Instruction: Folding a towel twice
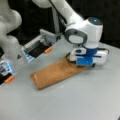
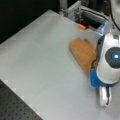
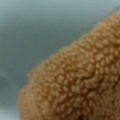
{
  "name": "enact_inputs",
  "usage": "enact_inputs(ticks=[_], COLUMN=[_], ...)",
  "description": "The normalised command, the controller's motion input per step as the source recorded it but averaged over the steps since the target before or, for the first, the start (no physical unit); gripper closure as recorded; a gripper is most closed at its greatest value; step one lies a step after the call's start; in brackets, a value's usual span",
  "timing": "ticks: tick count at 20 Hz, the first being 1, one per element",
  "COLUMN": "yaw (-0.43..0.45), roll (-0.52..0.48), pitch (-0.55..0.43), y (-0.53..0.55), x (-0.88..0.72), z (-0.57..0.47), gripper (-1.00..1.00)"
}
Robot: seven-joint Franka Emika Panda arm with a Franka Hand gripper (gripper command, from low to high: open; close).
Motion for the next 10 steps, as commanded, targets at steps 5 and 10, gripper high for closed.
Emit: enact_inputs(ticks=[5,10], yaw=[0.013,0.019], roll=[-0.275,-0.25], pitch=[-0.108,-0.094], y=[0.0,-0.02], x=[-0.03,-0.06], z=[-0.22,-0.22], gripper=[1.0,1.0])
